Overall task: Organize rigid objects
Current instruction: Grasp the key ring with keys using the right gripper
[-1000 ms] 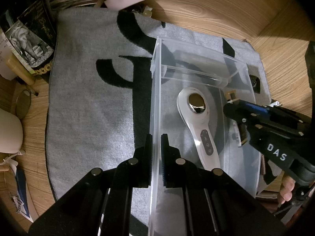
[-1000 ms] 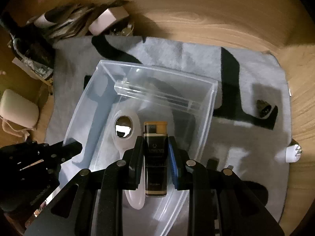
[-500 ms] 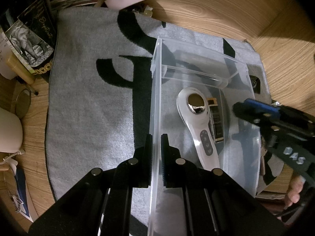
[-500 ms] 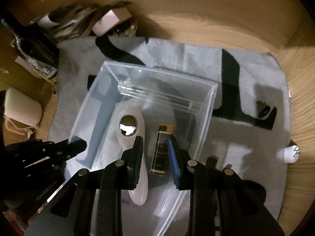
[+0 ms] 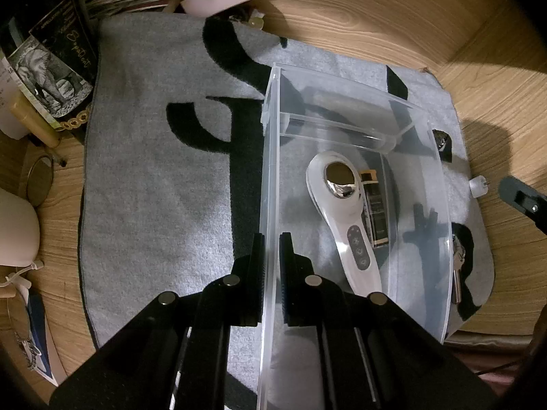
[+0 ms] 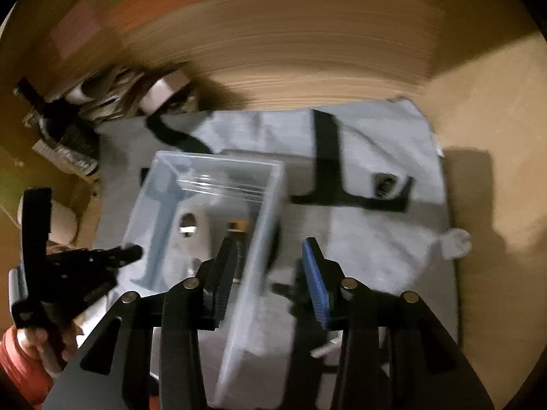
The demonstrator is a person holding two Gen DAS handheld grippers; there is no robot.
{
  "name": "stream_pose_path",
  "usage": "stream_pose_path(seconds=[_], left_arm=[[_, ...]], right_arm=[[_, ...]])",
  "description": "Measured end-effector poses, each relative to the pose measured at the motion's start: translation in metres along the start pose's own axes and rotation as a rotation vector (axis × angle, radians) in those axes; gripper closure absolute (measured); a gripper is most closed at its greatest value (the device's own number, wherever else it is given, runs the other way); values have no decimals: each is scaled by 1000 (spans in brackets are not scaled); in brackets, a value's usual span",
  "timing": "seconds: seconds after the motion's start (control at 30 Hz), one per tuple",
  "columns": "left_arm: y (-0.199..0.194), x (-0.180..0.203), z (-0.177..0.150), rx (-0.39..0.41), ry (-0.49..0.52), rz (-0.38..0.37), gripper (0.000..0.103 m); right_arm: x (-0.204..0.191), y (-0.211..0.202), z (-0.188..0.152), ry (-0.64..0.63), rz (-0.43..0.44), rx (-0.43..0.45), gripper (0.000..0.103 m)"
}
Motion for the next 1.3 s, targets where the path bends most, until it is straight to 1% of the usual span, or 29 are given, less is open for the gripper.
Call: stream_pose_path(seconds=[0.2, 0.3, 0.4, 0.53, 0.67, 0.9, 1.0, 1.03, 1.1, 1.13, 1.3], left_arm=[[0, 0, -1, -2, 2, 5, 97], [0, 1, -1, -2, 1, 7, 96], [0, 2, -1, -3, -3, 9, 97], [0, 2, -1, -4, -2, 14, 97], [1, 3, 0, -5, -2, 20, 97], [2, 3, 0, -3, -6, 32, 96], [1, 3, 0, -1, -9, 35, 97], [1, 3, -1, 0, -11, 37, 96], [1, 3, 0, 1, -14, 39, 97], [1, 2, -1, 2, -15, 40, 96], [1, 2, 0, 3, -21, 45, 96]], right_arm=[[53, -7, -21, 122, -56, -24, 66], [74, 0, -37, 158, -98, -60, 66], [89, 11, -57, 193, -117, -111, 66], [96, 30, -84, 212, -120, -189, 66], [94, 44, -99, 226, -99, -234, 66], [99, 64, -106, 265, -75, -254, 66], [101, 68, -105, 286, -38, -240, 66], [102, 68, -104, 282, -40, -230, 68], [101, 65, -105, 261, -37, -213, 81], [100, 65, -104, 250, -32, -207, 84], [89, 59, -98, 187, -55, -167, 92]])
Point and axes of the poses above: each gripper's, at about its wrist camera, not at the fingertips, and y roughly the way its jaws point, x to its right, z to its top, the point moved 8 cm from there along y, roughly the way its jaws point, and after that the axes turned 1 degree about -z, right-handed, at the moved point
